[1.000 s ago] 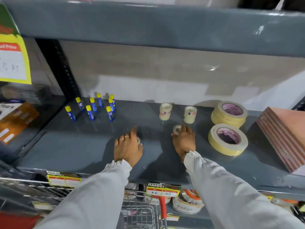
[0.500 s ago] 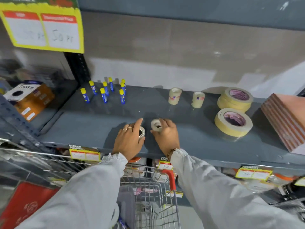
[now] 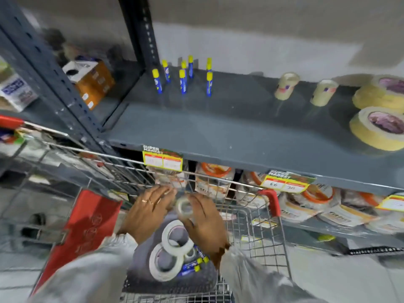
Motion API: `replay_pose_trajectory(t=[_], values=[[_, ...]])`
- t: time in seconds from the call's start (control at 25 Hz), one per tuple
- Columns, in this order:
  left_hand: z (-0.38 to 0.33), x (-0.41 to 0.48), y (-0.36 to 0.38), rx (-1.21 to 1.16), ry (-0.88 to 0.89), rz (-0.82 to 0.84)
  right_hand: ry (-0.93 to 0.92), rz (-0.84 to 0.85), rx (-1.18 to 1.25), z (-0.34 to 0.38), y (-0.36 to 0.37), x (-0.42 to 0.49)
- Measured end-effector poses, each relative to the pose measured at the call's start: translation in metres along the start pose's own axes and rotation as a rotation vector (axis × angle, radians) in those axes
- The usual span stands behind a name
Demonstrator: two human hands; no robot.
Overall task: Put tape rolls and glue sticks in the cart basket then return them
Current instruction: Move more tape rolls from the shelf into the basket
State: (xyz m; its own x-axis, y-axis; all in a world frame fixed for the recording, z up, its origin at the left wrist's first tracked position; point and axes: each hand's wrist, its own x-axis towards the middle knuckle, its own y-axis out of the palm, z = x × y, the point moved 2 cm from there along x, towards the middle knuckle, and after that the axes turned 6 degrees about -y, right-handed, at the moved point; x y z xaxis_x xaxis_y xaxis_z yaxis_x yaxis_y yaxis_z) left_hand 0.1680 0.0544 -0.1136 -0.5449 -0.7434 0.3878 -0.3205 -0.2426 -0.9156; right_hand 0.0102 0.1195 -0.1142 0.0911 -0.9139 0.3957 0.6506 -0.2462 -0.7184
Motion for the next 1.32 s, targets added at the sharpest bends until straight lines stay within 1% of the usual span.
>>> replay_pose_trajectory(t=[0.04, 0.08, 0.16, 0.2, 0.24, 0.28, 0.32, 0.36, 0.4, 0.44, 0.48, 0.52, 0.56, 0.64, 0.72, 0.76, 0.84, 0.88, 0.92, 0.96, 1.0, 1.08, 1.16, 1.24, 1.32], values=[[0.007, -0.021, 0.019, -0.003, -0.026, 0.136, 0.078, 0.095, -0.035, -0.010, 0.022, -0.022], [0.010, -0.042, 0.038, -0.008, -0.074, 0.324, 0.117, 0.216, -0.097, -0.021, 0.043, -0.046], [-0.001, -0.076, 0.069, -0.078, -0.107, 0.654, 0.192, 0.522, -0.171, -0.040, 0.078, -0.088], [-0.010, -0.092, 0.084, -0.125, -0.102, 0.770, 0.247, 0.709, -0.267, -0.047, 0.091, -0.107], [-0.016, -0.104, 0.096, -0.167, -0.117, 0.903, 0.316, 0.879, -0.436, -0.050, 0.097, -0.116], [-0.022, -0.116, 0.109, -0.192, -0.157, 0.990, 0.371, 0.912, -0.543, -0.052, 0.098, -0.124], [-0.028, -0.127, 0.121, -0.198, -0.187, 1.119, 0.378, 0.986, -0.528, -0.055, 0.104, -0.132], [-0.034, -0.135, 0.131, -0.218, -0.201, 1.248, 0.311, 1.112, -0.459, -0.056, 0.112, -0.137], [-0.040, -0.141, 0.139, -0.237, -0.205, 1.315, 0.217, 1.177, -0.455, -0.056, 0.121, -0.140], [-0.043, -0.144, 0.145, -0.250, -0.199, 1.332, 0.209, 1.154, -0.503, -0.059, 0.125, -0.142], [-0.046, -0.147, 0.150, -0.287, -0.228, 1.348, 0.231, 1.173, -0.529, -0.063, 0.127, -0.143], [-0.047, -0.149, 0.155, -0.302, -0.246, 1.351, 0.258, 1.228, -0.454, -0.062, 0.131, -0.144], [-0.047, -0.151, 0.158, -0.301, -0.256, 1.359, 0.218, 1.222, -0.406, -0.063, 0.134, -0.148], [-0.040, -0.154, 0.163, -0.259, -0.247, 1.370, 0.247, 1.279, -0.368, -0.065, 0.134, -0.149], [-0.033, -0.157, 0.163, -0.252, -0.325, 1.346, 0.273, 1.254, -0.378, -0.068, 0.134, -0.143], [-0.030, -0.159, 0.165, -0.227, -0.349, 1.297, 0.334, 1.228, -0.367, -0.069, 0.134, -0.141], [-0.024, -0.157, 0.167, -0.148, -0.338, 1.155, 0.307, 1.022, -0.502, -0.077, 0.141, -0.140], [-0.023, -0.154, 0.170, -0.101, -0.313, 1.086, 0.321, 1.028, -0.581, -0.081, 0.141, -0.138], [-0.022, -0.151, 0.174, -0.057, -0.279, 1.037, 0.269, 0.957, -0.680, -0.084, 0.144, -0.136], [-0.023, -0.148, 0.179, -0.017, -0.255, 1.020, 0.296, 0.858, -0.723, -0.092, 0.149, -0.136], [-0.026, -0.146, 0.185, 0.009, -0.234, 0.987, 0.337, 0.847, -0.727, -0.098, 0.153, -0.135], [-0.038, -0.144, 0.197, -0.012, -0.240, 0.979, 0.427, 0.818, -0.706, -0.099, 0.160, -0.124], [-0.055, -0.142, 0.206, -0.072, -0.314, 0.990, 0.453, 0.763, -0.582, -0.104, 0.169, -0.128], [-0.068, -0.137, 0.210, -0.091, -0.386, 1.003, 0.476, 0.668, -0.505, -0.108, 0.172, -0.136], [-0.074, -0.133, 0.215, -0.070, -0.391, 0.982, 0.517, 0.544, -0.488, -0.109, 0.176, -0.129]])
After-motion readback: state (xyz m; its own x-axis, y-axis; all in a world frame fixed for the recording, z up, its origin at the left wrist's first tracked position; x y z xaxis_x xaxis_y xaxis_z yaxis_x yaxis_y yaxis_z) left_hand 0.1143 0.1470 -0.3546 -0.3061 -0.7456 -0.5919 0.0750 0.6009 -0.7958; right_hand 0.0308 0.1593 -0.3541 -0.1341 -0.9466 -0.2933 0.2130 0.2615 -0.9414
